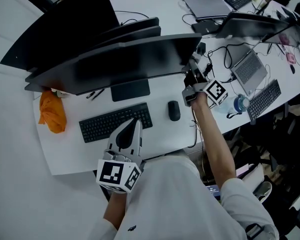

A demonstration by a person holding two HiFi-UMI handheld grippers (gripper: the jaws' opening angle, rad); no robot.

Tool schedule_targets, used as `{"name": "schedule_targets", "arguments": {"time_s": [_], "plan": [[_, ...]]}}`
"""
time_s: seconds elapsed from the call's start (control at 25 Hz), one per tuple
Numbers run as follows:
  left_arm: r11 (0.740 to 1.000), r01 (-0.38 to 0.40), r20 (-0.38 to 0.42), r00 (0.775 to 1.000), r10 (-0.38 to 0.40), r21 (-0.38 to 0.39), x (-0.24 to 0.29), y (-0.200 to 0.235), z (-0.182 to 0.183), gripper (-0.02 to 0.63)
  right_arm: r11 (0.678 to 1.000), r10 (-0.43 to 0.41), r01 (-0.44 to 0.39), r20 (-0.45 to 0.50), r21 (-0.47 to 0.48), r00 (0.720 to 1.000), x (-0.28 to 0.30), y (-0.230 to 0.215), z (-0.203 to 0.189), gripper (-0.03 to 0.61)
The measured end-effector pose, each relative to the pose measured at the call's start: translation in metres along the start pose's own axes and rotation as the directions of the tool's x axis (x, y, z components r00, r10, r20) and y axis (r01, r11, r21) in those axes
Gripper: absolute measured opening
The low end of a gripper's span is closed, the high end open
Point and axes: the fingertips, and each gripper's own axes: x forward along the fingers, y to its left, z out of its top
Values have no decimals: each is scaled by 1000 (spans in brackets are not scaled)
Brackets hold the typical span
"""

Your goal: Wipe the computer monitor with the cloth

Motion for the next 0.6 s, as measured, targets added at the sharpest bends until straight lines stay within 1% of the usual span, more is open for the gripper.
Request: {"name": "schedule_targets", "arguments": {"time_s": [0.12,0.2,0.6], "plan": [[1000,6,6,1000,-6,0,-3,-1,1,18,993,66,-70,46,97,997,1,19,12,37],[1000,9,11,1000,-9,-1,-4,-1,2,18,984,108,-116,64,138,992,2,31,19,37],[999,31,53,998,-31,9,-10,-4,13,18,971,216,-219,44,91,975,8,96,50,37]]}}
